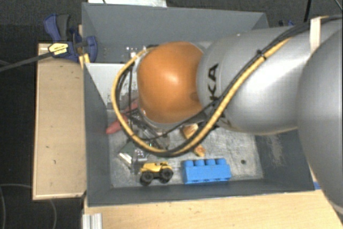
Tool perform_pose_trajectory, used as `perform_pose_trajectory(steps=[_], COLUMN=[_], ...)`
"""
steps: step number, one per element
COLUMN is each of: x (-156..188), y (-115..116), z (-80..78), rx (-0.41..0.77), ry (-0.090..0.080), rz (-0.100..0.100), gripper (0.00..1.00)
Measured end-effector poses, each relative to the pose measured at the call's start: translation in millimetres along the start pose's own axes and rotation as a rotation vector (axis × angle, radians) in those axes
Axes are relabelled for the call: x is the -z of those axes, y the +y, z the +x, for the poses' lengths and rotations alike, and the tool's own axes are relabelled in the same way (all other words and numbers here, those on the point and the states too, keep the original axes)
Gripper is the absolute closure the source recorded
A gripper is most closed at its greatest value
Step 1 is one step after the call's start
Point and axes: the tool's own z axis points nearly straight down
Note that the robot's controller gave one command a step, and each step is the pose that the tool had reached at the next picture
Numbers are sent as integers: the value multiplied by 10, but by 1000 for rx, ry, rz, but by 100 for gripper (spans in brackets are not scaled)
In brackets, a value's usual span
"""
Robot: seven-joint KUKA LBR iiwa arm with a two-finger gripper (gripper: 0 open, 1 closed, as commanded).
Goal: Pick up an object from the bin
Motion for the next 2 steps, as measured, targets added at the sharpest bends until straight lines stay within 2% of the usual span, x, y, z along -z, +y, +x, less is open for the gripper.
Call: perform_pose_trajectory(steps=[1,2], x=[45,-261], y=[-12,-276], z=[-22,-3], rx=[-5,132], ry=[-8,-16], rz=[-2,-6], gripper=[0,0])
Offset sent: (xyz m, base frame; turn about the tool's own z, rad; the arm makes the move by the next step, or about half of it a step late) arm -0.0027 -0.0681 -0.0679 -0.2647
